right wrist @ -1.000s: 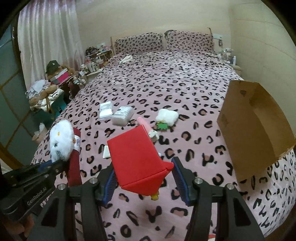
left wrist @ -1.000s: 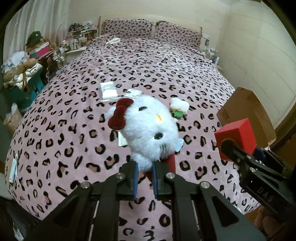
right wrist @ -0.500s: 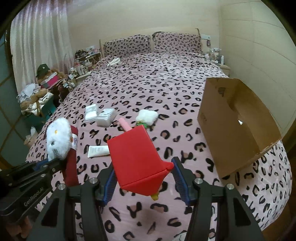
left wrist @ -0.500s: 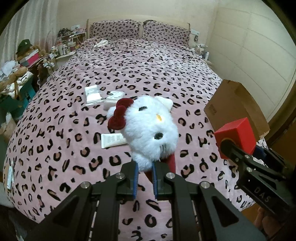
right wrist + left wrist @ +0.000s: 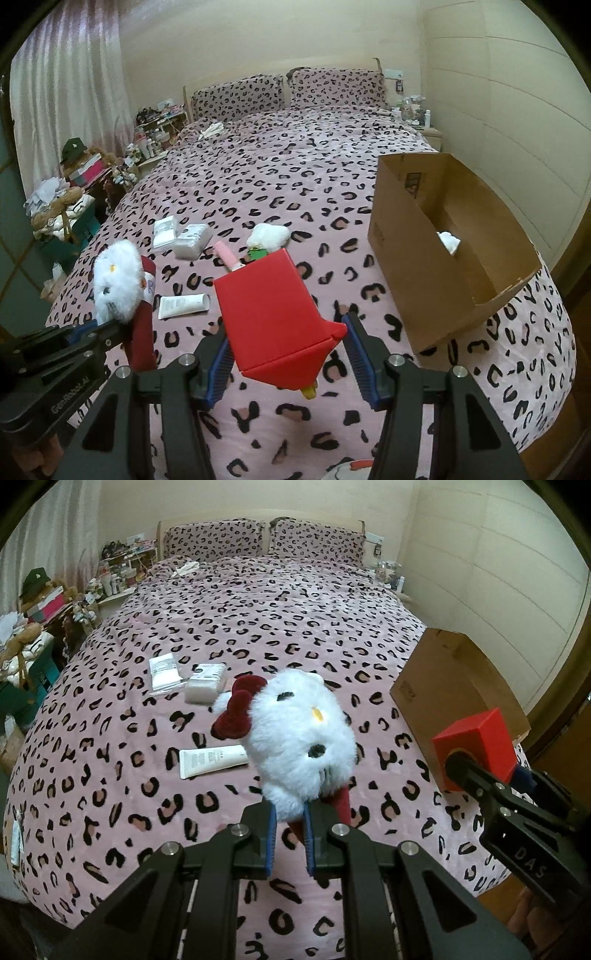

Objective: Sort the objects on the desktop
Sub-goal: 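Carry the Hello Kitty plush and red box with both tools toward the cardboard box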

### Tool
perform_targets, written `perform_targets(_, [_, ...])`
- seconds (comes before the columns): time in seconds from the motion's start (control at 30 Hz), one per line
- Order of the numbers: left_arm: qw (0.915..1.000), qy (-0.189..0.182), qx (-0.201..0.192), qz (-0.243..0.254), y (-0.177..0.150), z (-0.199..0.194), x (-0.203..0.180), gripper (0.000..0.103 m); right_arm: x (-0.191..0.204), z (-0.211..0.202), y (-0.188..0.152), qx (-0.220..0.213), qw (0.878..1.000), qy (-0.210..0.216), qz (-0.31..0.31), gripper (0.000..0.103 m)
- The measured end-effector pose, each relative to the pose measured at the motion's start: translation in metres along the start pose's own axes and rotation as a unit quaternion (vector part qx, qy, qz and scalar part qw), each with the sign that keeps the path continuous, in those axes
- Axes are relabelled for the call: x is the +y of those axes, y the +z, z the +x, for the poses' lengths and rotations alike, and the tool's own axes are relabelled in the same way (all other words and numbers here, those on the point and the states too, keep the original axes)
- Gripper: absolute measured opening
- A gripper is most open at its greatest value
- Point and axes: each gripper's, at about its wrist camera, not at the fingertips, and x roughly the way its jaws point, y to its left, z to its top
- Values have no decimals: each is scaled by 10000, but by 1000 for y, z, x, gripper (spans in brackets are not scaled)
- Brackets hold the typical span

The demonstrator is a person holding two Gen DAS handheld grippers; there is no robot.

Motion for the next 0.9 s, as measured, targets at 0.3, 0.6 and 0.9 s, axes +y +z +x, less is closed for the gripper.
perform_targets(0.3, [9997,-172,50,159,4,9,-21,13,-31,-8,-3,-35,9996,-237,174,57])
perform_targets(0.6, [9988,-351,97,317,9,20,-46,13,-65,-15,-8,-31,9980,-474,408,57])
perform_targets(0.9, [9972,-487,67,558,18,26,-72,13,-86,-19,-8,-87,9967,-597,548,57])
